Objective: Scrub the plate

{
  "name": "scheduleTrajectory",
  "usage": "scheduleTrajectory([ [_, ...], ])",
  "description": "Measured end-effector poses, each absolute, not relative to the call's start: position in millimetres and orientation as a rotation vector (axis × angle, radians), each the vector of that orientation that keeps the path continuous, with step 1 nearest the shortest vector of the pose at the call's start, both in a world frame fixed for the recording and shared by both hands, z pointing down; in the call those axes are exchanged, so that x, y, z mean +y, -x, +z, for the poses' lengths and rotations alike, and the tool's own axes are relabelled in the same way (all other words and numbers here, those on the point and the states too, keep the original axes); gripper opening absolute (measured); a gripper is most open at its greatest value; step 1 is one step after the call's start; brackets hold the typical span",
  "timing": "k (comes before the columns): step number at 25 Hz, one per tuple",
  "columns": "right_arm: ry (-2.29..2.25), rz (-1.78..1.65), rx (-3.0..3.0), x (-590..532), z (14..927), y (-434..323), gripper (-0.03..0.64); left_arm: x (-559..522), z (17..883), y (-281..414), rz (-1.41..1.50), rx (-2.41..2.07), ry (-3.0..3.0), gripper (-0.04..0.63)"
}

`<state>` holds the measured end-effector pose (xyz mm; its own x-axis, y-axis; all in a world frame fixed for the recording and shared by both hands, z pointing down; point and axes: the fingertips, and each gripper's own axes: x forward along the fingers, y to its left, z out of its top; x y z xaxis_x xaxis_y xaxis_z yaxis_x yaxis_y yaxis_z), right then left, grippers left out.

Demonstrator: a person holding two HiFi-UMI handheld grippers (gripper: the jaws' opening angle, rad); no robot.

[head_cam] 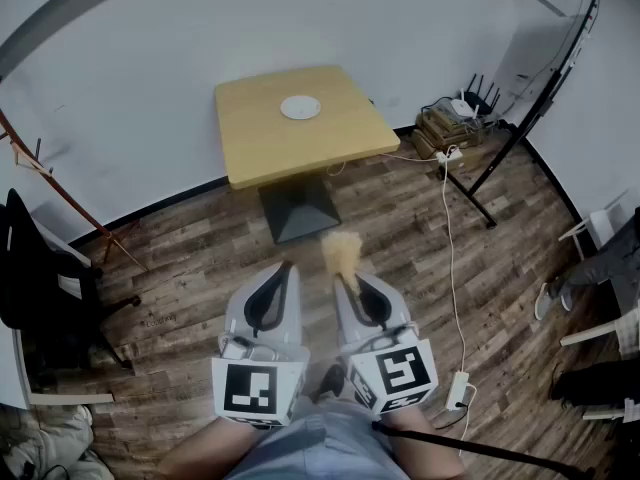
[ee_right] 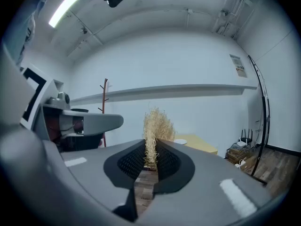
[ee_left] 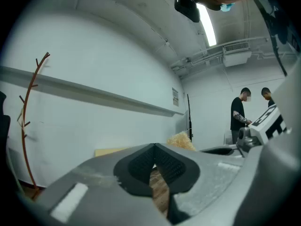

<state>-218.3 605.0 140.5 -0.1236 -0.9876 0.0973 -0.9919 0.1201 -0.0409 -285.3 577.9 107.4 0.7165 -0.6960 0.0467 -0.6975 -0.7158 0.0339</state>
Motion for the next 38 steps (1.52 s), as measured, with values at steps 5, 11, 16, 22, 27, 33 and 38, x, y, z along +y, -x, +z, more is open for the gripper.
scheduleTrajectory([
  [5, -2.048, 0.160, -2.316, 612, 145, 203, 0.043, 585, 111, 269, 0.055, -1.165, -2.870, 0.020],
  [11, -2.053, 0.163, -2.334, 615, 145, 181, 0.043, 589, 111, 246, 0.077, -1.173, -2.876, 0.020],
  [16, -2.050, 0.198, -2.373, 617, 148, 160, 0.043, 589, 116, 226, 0.102, -1.191, -2.862, 0.020],
  [22, -2.029, 0.272, -2.452, 613, 157, 149, 0.045, 590, 129, 215, 0.163, -1.224, -2.834, 0.020],
  [27, -2.030, 0.323, -2.437, 590, 169, 140, 0.046, 566, 141, 214, 0.200, -1.241, -2.795, 0.020],
  [33, -2.048, 0.407, -2.378, 544, 192, 120, 0.046, 515, 162, 198, 0.222, -1.199, -2.763, 0.020],
  [38, -2.040, 0.437, -2.355, 482, 198, 108, 0.046, 450, 164, 183, 0.199, -1.169, -2.756, 0.020],
])
